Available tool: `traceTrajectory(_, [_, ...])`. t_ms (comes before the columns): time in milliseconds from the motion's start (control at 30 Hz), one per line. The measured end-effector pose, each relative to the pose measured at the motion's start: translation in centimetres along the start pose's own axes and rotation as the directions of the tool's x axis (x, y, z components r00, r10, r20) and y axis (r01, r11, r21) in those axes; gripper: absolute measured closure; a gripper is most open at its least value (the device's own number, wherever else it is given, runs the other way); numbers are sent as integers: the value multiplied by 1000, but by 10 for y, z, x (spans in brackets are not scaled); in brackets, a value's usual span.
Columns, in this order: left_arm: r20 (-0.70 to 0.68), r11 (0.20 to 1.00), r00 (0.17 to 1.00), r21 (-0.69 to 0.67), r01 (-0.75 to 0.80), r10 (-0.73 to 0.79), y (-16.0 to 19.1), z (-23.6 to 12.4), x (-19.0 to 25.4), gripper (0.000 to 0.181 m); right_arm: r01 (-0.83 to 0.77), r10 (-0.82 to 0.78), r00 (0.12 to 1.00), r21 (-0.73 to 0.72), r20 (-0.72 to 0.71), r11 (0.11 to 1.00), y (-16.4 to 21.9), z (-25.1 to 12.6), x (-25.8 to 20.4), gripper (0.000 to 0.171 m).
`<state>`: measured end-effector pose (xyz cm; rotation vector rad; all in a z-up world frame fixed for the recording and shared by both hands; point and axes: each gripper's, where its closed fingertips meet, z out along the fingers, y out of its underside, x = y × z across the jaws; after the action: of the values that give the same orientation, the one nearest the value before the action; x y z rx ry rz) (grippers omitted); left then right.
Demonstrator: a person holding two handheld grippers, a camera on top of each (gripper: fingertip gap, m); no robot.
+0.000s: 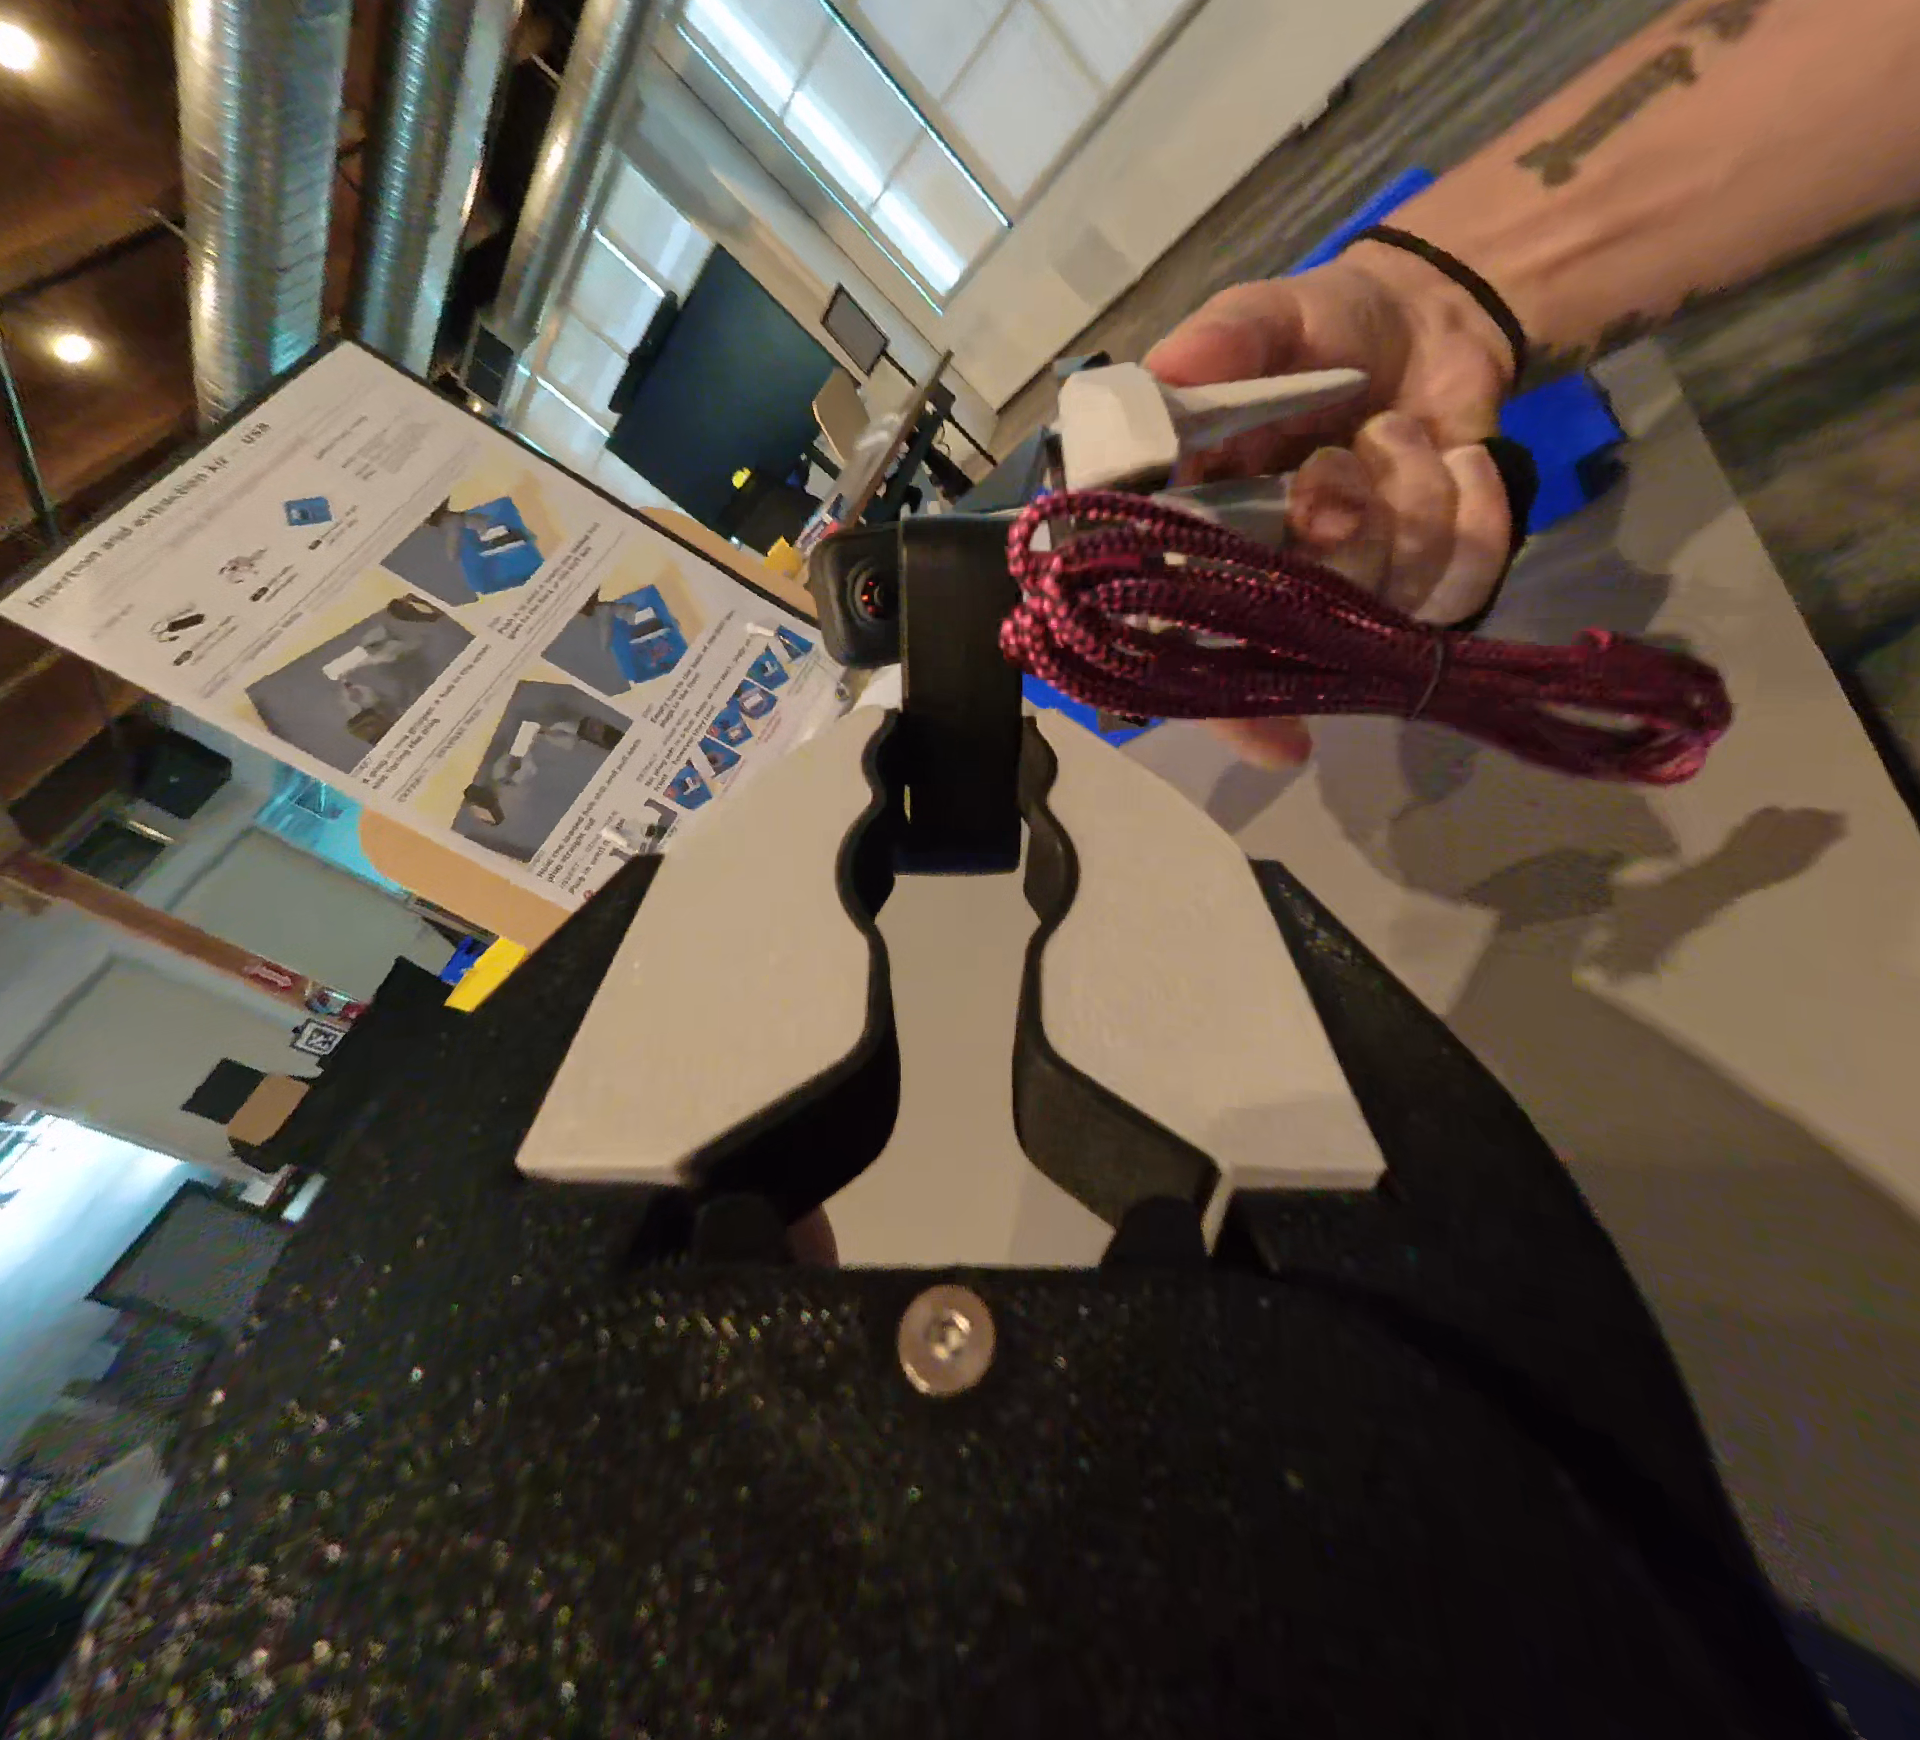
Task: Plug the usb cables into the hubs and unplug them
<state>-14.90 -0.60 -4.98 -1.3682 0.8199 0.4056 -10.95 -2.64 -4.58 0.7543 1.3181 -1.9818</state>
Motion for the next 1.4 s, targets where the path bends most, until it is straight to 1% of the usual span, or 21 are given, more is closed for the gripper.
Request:
traceTrajectory(67, [18,997,998,53,55,-56,-2,-3,-6,160,32,-33,999,25,10,999,-4,0,-5,147])
traceTrajectory(133, [27,990,994,99,100,-103,-4,-7,-11,160,68,-68,998,32,-14,997,-5,-2,-4,141])
traceTrajectory(167, [29,986,992,121,119,-124,-6,-9,-14,160,97,-95,994,43,-48,994,-7,-3,-2,135])
traceTrajectory(233, [33,977,987,149,154,-160,-8,-13,-17,160,185,-175,978,80,-117,980,-12,-9,0,138])
traceTrajectory(300, [31,970,982,166,176,-184,-9,-15,-19,160,251,-230,958,116,-170,961,-17,-14,-1,152])
traceTrajectory(367, [29,967,980,174,188,-196,-9,-16,-18,160,309,-266,932,156,-248,938,-21,-18,2,158])
traceTrajectory(500, [45,978,986,147,150,-158,-6,-13,-13,160,401,-317,868,162,-383,902,-23,-14,6,157])
traceTrajectory(567, [63,987,991,119,112,-120,-4,-10,-11,161,462,-355,810,135,-467,876,-25,-11,6,156])
traceTrajectory(667, [92,994,992,82,77,-85,-2,-7,-10,160,550,-407,691,70,-597,832,-28,-11,5,152])
traceTrajectory(767, [126,997,990,49,57,-62,2,-6,-13,160,591,-435,586,-7,-683,807,-27,-11,5,146])
traceTrajectory(833, [150,999,988,23,33,-36,3,-5,-14,160,608,-448,500,-67,-741,791,-27,-14,8,143])
traceTrajectory(933, [189,999,982,-42,-10,17,6,-2,-15,160,639,-476,365,-157,-800,753,-27,-20,9,146])
traceTrajectory(1067, [224,995,973,-100,-25,47,10,1,-13,160,646,-510,232,-261,-828,718,-24,-23,11,158])
traceTrajectory(1100, [230,994,972,-104,-21,45,10,1,-13,160,647,-522,202,-287,-829,706,-24,-22,11,163])
traceTrajectory(1167, [244,995,969,-102,-5,30,10,1,-14,160,638,-538,138,-341,-831,690,-23,-23,12,166])
traceTrajectory(1200, [249,995,968,-99,-4,29,10,0,-14,160,631,-545,121,-360,-829,687,-22,-23,13,167])
traceTrajectory(1267, [258,995,966,-98,-8,33,8,-1,-14,160,619,-540,127,-359,-832,699,-21,-22,16,164])
traceTrajectory(1333, [261,996,965,-90,-13,36,5,-1,-13,160,612,-525,131,-348,-841,710,-21,-23,19,155])
traceTrajectory(1400, [267,995,962,-97,-31,56,2,-1,-14,161,607,-513,115,-349,-851,714,-21,-26,21,147])
